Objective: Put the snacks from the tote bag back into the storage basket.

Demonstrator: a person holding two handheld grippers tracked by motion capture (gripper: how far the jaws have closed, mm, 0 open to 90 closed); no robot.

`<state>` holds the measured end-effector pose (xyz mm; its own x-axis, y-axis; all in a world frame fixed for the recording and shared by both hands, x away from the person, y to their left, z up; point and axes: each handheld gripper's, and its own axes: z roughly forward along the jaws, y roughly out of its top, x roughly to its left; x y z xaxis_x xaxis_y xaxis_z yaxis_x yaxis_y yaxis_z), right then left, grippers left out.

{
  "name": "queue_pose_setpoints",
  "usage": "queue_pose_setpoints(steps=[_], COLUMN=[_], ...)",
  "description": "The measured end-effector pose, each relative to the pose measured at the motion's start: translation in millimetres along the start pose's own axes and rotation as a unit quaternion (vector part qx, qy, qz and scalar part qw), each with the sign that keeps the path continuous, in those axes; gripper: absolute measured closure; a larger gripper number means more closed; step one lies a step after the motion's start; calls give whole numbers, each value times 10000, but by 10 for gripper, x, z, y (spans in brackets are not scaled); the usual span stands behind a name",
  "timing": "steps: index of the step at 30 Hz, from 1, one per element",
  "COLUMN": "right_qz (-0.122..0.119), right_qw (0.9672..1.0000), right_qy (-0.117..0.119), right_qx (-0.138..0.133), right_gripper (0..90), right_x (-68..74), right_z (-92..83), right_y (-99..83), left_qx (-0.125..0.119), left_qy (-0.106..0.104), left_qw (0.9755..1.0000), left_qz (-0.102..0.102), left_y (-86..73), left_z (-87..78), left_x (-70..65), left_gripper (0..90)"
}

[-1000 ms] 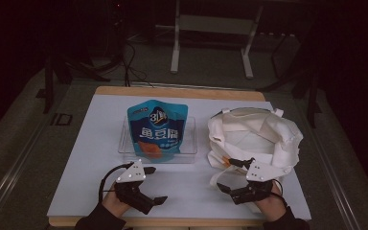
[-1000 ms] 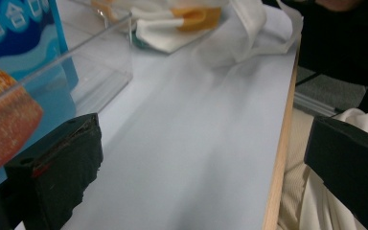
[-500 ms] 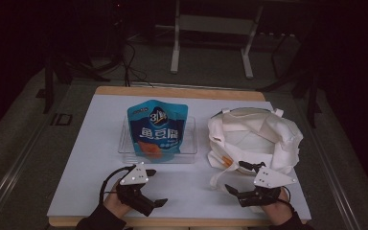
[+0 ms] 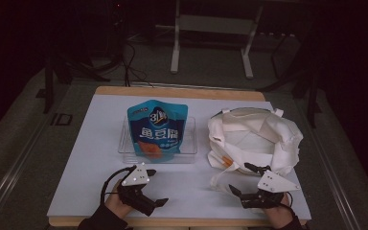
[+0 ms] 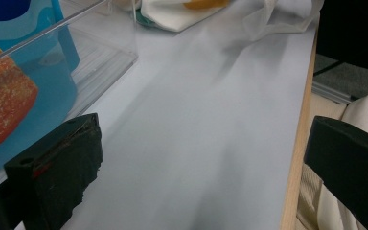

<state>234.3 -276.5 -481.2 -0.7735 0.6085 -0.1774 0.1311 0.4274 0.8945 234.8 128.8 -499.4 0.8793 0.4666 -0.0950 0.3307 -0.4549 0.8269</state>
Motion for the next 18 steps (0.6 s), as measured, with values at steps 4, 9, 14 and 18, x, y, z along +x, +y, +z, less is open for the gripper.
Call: queue_pose_setpoints(steps=[4,9,14,18], right_qz=[197,396,452,441], right_qw=[9993,9984,9974,9971], right_qy=[-254,-308,-500,-581], right_qx=[-167,-257,-272,-201], right_gripper=[126,133,135,135], right_x=[-63,-134,-153,-155], right_z=[-20,-44,-50,-38], right_y=[-29,-43,-31,-34], left_qx=[-18,-71,-167,-192], left_qy=[85,148,360,374], left_qw=[9999,9998,9991,9991], left_qz=[88,82,131,79], left_y=[-13,-14,3,-3], left_z=[18,12,-20,-33], left_x=[-2,-4,-10,2], left_gripper=[0,0,0,0])
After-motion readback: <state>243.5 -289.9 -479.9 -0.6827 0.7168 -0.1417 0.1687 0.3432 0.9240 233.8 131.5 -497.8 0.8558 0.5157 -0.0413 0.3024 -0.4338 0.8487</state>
